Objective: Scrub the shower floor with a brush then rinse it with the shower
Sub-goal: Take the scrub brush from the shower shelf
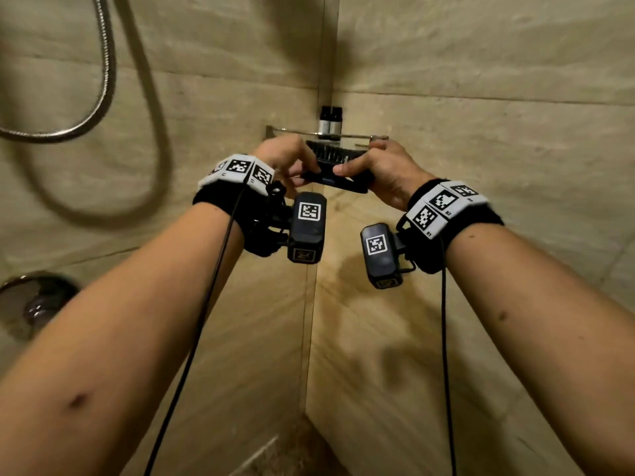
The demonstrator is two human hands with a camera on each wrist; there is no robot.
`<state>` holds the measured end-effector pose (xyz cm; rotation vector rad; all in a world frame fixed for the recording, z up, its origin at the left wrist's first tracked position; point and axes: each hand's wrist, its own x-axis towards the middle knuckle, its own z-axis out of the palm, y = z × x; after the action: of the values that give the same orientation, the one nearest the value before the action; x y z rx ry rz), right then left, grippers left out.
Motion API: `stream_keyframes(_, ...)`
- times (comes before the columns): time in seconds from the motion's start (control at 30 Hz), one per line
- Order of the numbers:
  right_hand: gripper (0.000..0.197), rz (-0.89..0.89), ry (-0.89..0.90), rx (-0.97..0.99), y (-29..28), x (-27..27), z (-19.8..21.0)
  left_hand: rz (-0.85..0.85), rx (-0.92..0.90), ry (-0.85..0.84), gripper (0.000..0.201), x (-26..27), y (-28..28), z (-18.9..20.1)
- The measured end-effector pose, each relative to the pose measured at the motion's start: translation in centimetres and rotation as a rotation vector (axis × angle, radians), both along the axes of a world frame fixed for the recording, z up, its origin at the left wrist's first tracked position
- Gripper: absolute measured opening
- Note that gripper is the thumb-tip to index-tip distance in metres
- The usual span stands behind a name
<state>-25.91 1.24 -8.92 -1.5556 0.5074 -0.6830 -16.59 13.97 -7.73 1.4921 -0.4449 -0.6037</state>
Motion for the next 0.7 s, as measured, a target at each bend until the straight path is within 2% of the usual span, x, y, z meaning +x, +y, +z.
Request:
stream_keyframes(0.07,0.090,0.029,0.012,0.043,1.8,-2.1,-1.9,-0.034,-0.058,0.054,0.021,-2.4,1.7,-2.4)
stream_keyframes(0.2,0.118,0.024,0.062,0.115,4.2,-4.5,-7.5,0.003,-0.064,0.140,0.017,-6.2,5.2,-7.9)
stream_keyframes(0.23,0.114,-0.001,0.080,0.141,5.7,-5.6,-8.5,0.000,-0.066,0.167,0.018,-6.9,6.1,-9.2)
stream_keyframes(0.3,0.085,-0.024,0.096,0.205,8.7,-7.7,-10.5,0.002,-0.045,0.239,0.016,-8.2,7.8,-12.0)
stream_keyframes(0.37,0.070,-0.009,0.112,0.252,10.5,-8.7,-13.1,0.013,0.009,0.278,0.012,-9.1,9.6,-14.8)
stream_keyframes(0.57,0.087,-0.070,0.331,0.230,15.1,-7.9,-21.4,-0.037,0.248,0.308,0.010,-9.2,14.4,-21.3)
stream_keyframes(0.7,0.073,-0.089,0.530,0.201,18.5,-7.0,-26.3,-0.048,0.362,0.344,0.008,-6.9,17.6,-27.3)
